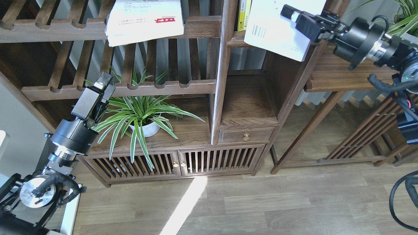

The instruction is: Organize books on shelf

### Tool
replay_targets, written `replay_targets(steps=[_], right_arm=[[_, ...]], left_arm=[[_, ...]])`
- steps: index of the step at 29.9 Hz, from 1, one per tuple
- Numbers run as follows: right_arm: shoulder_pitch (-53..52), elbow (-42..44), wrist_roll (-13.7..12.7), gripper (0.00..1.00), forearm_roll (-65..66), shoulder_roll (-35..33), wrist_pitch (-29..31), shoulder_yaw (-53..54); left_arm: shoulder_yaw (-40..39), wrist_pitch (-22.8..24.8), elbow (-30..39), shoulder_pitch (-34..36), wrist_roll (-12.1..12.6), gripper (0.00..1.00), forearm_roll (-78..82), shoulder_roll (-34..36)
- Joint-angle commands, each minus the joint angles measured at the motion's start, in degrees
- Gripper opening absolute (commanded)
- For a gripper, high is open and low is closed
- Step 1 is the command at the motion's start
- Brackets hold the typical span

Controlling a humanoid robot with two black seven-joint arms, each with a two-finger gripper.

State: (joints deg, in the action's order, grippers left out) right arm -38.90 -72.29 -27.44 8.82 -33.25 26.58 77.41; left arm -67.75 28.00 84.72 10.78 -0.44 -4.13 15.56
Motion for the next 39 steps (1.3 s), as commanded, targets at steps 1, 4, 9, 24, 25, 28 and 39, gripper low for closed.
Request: replay_targets(steps=[1, 4, 9, 24, 25, 28, 39], right_arm=[[-2.6, 0.8, -0.1, 0.05, 0.9, -0.6, -3.9, -0.2], [-4.1, 1.7, -0.2, 0.05, 3.2, -0.6, -6.0, -0.2], [-5.4, 2.7, -0.3, 0.05, 4.7, -0.6, -7.8, -0.2], [-7.8, 5.7, -0.4, 0.04, 9.5, -1.3, -9.0, -0.2], [-8.6, 6.5, -0.4, 0.04, 9.5, -1.1, -9.0, -0.3], [-11.1, 8.8, -0.4, 0.05, 9.5, -1.1, -9.0, -1.8], [-14.9, 13.0, -0.2, 0.05, 9.5, -0.2, -8.9, -5.2]], left_arm=[[0.0, 0.0, 0.0, -0.1, 0.0, 0.99, 0.0, 0.0], [0.0, 0.0, -0.1, -0.1, 0.0, 0.99, 0.0, -0.1], [0.1, 0.0, -0.3, -0.1, 0.0, 0.99, 0.0, -0.1], [0.1, 0.0, -0.3, -0.1, 0.0, 0.99, 0.0, -0.1], [0.1, 0.0, -0.3, -0.1, 0.0, 0.99, 0.0, -0.1], [0.0, 0.0, -0.3, 0.0, 0.0, 0.99, 0.0, -0.1], [0.0, 0.0, -0.3, 0.2, 0.3, 0.99, 0.0, -0.1]])
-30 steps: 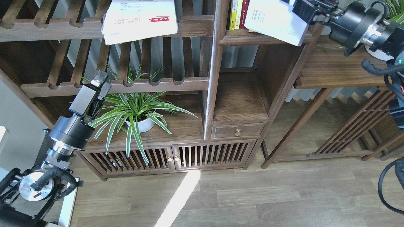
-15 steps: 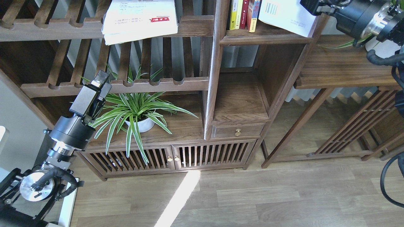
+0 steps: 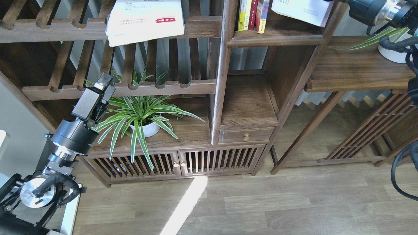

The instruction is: Organize books on shelf

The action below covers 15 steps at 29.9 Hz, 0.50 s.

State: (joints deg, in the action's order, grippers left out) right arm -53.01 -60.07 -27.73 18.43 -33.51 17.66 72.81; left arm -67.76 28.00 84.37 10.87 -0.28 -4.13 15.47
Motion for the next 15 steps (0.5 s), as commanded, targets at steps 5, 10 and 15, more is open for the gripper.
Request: replay_targets(steps=[5, 10, 15], right_arm=[[-2.7, 2.8, 0.1, 0.05, 0.0, 0.1, 0.1, -1.4], [-3.9, 4.6, 0.4, 0.05, 0.1, 0.1, 0.4, -3.0], [-4.6, 6.6, 0.8, 0.05, 0.8, 0.1, 0.5, -4.3]], left_arm=[[0.3, 0.0, 0.0, 0.0, 0.1, 0.99, 0.0, 0.0], [0.6, 0.0, 0.0, 0.0, 0.1, 0.99, 0.0, -0.2], [0.4, 0.0, -0.1, 0.0, -0.1, 0.99, 0.0, -0.2]])
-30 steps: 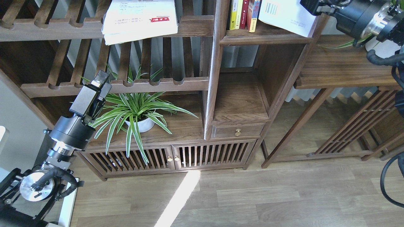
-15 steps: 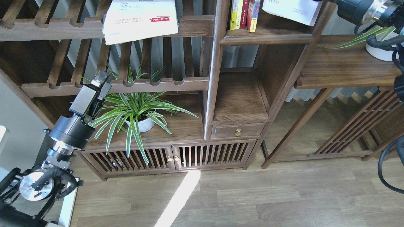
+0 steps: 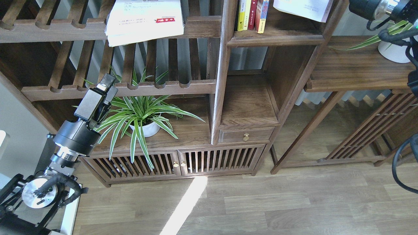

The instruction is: Organize books on shelf

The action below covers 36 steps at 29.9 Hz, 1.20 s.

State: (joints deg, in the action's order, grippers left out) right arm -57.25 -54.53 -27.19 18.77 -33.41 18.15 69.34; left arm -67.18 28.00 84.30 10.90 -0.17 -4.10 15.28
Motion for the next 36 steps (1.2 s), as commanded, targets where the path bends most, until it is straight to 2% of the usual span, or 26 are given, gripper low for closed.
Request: replay_targets(steps=[1, 12, 24, 36], right_arm=[[-0.6, 1.4, 0.3, 0.05, 0.5, 0.0, 0.0, -1.1], [-4.2, 6.0, 0.1, 0.05, 1.4, 4.9, 0.0, -1.2], [-5.2, 9.4, 0.2, 0.05, 3.6, 5.6, -1.2, -1.2], [-10.1, 15.8, 0.3, 0.05, 7.0, 10.4, -1.8, -1.9]], left_arm=[[-0.1, 0.0, 0.0, -0.1, -0.2, 0.99, 0.0, 0.0], [0.1, 0.0, -0.5, -0.2, -0.2, 0.99, 0.0, -0.3], [0.2, 0.0, -1.4, -0.7, -0.4, 0.99, 0.0, -0.4], [0.2, 0.0, -1.5, -0.7, -0.5, 0.99, 0.0, -0.4]])
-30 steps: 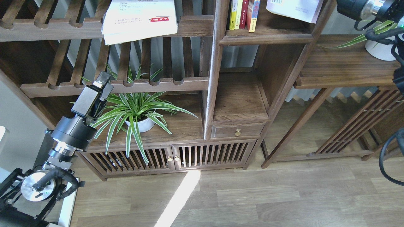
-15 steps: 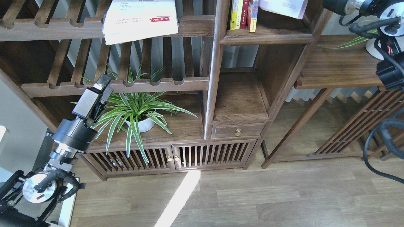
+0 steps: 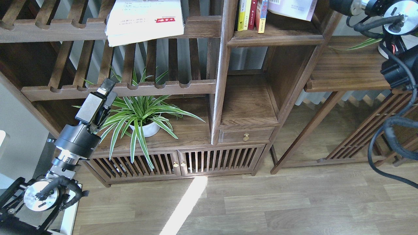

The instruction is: Organize books on shelf

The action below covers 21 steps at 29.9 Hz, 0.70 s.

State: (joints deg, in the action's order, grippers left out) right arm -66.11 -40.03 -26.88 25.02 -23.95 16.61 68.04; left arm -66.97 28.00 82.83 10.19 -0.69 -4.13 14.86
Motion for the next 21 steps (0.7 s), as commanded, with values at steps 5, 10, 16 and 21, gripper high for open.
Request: replay_targets(steps=[5, 10, 16, 21], right_arm=[[-1.8, 1.4, 0.6, 0.06, 0.7, 1.8, -2.5, -1.8], [-2.2, 1.4, 0.6, 0.07, 0.8, 2.9, -5.5, -1.8], [-2.8, 3.4, 1.0, 0.08, 0.8, 5.2, -8.2, -1.5], [-3.3, 3.2, 3.1, 0.08, 0.8, 7.4, -13.1, -1.4]], left_arm=[[0.0, 0.0, 0.0, 0.0, -0.1, 0.99, -0.1, 0.0], [0.0, 0.0, -0.2, 0.1, -0.1, 0.99, -0.1, -0.1], [0.0, 0.0, -0.2, 0.0, -0.1, 0.99, -0.1, -0.1], [0.0, 0.0, -0.2, 0.0, -0.1, 0.99, -0.1, -0.1]])
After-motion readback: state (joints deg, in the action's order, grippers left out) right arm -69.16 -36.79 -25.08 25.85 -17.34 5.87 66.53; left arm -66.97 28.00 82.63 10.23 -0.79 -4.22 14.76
